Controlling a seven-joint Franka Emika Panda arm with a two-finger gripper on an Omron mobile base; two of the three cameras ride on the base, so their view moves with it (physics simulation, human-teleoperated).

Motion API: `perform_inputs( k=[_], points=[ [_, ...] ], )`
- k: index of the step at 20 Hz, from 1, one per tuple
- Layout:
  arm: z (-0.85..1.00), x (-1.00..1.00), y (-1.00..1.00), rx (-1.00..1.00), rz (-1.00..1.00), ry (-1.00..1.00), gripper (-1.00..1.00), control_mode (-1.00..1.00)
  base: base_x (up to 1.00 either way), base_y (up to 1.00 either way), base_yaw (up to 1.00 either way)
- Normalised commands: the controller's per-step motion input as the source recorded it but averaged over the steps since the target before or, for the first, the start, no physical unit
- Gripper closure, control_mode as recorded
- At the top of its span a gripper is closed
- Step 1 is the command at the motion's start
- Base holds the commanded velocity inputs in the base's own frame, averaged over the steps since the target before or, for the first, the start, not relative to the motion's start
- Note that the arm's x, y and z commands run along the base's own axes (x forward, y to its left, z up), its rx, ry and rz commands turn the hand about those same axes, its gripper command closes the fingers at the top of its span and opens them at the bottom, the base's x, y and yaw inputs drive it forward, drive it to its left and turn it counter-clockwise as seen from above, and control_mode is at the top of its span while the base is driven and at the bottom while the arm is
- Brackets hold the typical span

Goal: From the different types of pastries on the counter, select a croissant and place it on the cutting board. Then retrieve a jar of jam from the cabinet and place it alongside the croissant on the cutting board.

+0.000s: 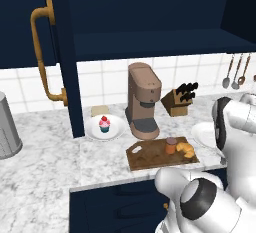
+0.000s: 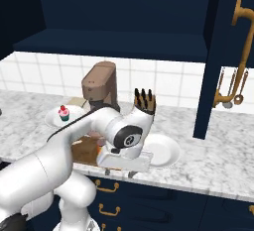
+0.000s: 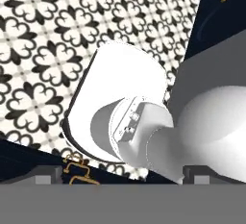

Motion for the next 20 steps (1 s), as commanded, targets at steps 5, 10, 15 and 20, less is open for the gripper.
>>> perform_inputs(
  k=[5, 10, 15, 20],
  points=[
    [-0.13, -0.37, 0.08, -0.19, -0.08, 0.17, -1.00, -1.00, 0.00, 0.00, 0.00],
    [-0.08, -0.76, 0.00, -0.08, -0.03, 0.00, -1.00, -1.00, 0.00, 0.00, 0.00],
    [-0.14, -0.62, 0.00, -0.02, 0.00, 0.01, -1.00, -1.00, 0.00, 0.00, 0.00],
    [-0.19, -0.56, 0.00, -0.03, 0.00, 0.02, -1.00, -1.00, 0.00, 0.00, 0.00]
  ],
)
